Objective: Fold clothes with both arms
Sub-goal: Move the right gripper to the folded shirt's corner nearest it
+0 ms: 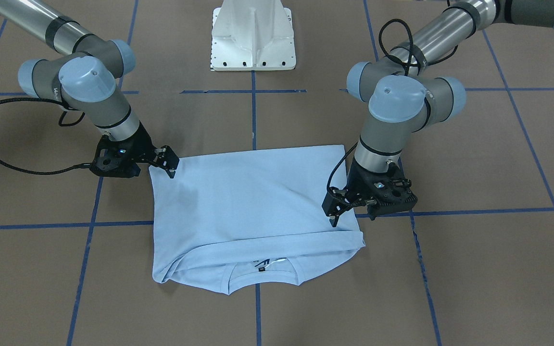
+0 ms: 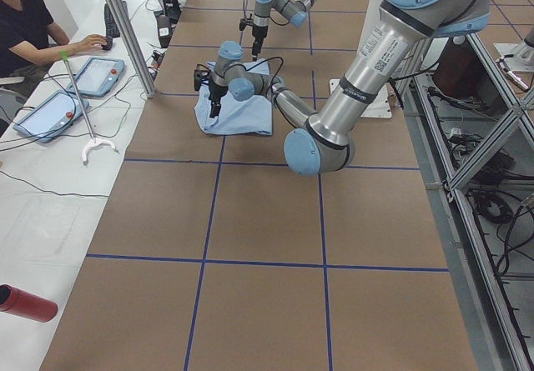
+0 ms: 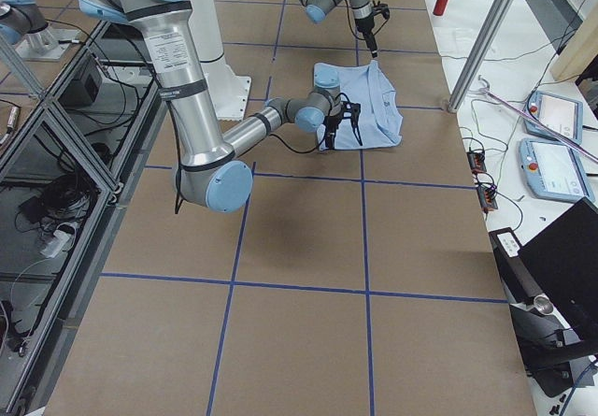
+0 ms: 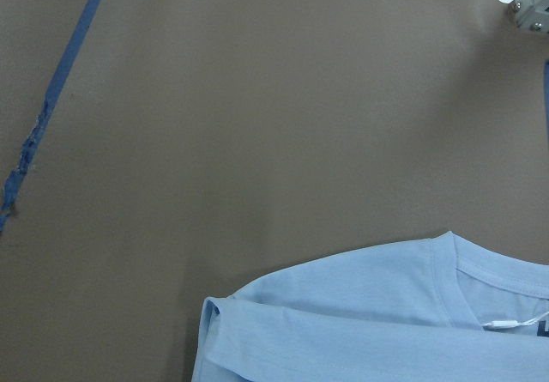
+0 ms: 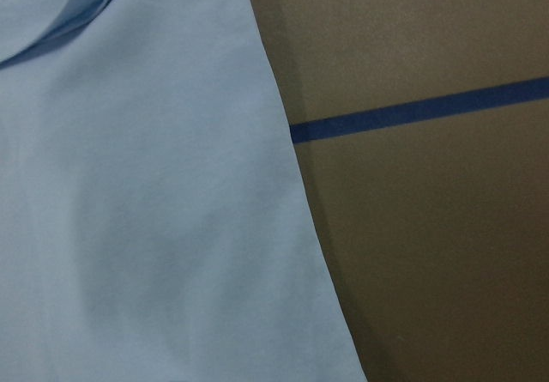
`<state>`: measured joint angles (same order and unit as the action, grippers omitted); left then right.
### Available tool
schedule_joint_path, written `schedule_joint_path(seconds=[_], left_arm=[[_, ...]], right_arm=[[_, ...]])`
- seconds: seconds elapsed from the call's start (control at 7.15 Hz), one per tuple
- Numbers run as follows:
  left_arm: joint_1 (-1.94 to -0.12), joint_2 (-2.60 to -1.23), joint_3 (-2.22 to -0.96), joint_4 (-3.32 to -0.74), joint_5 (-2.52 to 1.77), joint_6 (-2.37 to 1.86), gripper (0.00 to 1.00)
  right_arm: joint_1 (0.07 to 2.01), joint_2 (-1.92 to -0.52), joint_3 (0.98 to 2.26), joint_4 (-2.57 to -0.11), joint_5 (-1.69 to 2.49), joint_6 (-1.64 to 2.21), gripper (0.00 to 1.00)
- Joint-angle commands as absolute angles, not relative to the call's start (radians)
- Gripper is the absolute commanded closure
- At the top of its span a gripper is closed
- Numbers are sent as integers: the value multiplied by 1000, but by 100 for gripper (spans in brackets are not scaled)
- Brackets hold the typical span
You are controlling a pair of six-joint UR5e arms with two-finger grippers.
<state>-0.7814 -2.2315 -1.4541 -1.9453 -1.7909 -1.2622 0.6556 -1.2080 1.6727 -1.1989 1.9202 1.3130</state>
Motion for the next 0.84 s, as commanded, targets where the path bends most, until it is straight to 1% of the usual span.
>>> schedule_joint_path(seconds=[0.0,0.14,0.28,0.42,0.56,0.7], left_arm=[[-779,-2230,-1456,-1945,-1793,-1264,1],[-779,-2230,-1459,-1945,-1793,-1264,1],[-779,-2230,-1459,-1947,-1793,-1262,1],[-779,-2230,-1465,-1945,-1793,-1262,1],[-779,-2230,-1471,-1945,-1793,-1262,1],[-778,-2232,-1470,-1945,-1793,-1262,1]], right_arm=[[641,-1213,1666,-1213,1919,1312,5],[635,-1222,1670,-1213,1922,1312,8],[634,-1229,1677,-1212,1927,1313,30],[626,-1233,1675,-1206,1931,1307,70],[620,-1235,1681,-1204,1934,1310,98],[620,-1242,1683,-1203,1937,1307,100]])
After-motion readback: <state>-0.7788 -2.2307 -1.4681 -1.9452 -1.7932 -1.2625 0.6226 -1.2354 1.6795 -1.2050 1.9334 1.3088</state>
